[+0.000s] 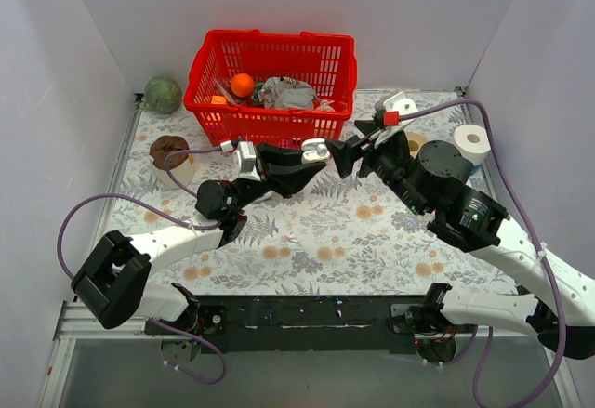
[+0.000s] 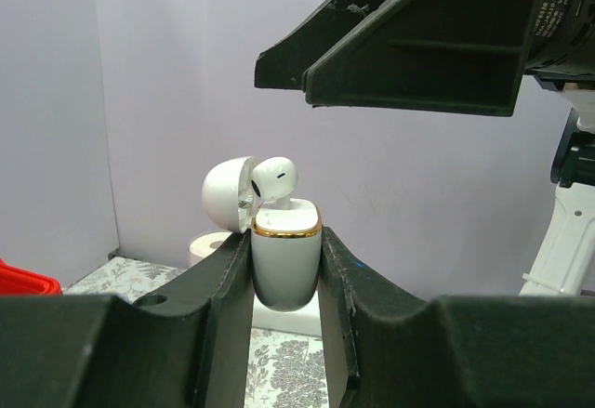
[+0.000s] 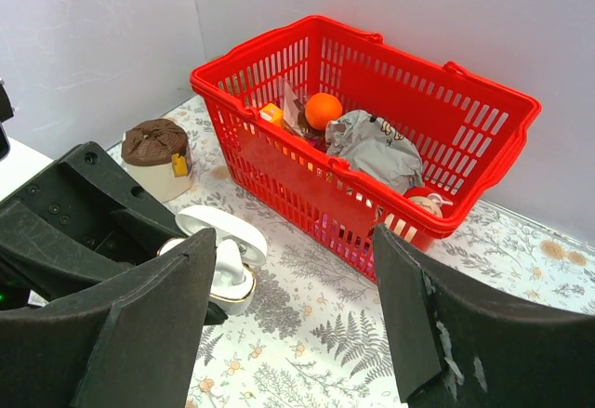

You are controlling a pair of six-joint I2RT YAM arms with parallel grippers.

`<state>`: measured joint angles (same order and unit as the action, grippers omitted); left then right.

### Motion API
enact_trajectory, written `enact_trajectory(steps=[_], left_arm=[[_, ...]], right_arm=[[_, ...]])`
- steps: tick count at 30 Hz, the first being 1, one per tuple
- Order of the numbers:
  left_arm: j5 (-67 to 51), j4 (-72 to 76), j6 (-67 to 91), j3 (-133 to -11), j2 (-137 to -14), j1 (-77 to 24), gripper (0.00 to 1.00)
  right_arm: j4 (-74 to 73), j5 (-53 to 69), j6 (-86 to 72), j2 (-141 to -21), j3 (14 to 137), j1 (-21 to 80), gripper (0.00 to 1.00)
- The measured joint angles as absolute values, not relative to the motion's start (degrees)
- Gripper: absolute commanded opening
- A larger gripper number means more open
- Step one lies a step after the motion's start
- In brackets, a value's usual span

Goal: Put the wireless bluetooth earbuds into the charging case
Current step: Place the earbud in the charging case.

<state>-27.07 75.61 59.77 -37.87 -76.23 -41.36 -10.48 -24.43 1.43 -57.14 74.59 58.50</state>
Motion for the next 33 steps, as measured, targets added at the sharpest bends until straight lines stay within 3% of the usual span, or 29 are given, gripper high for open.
enact_trajectory(steps=[33], left_arm=[[-30.9,75.5,61.0,-37.8,-75.3,-41.2,0.0]], right_arm=[[-12.1,-22.7,1.9,-58.2,73.4,57.8,0.75]])
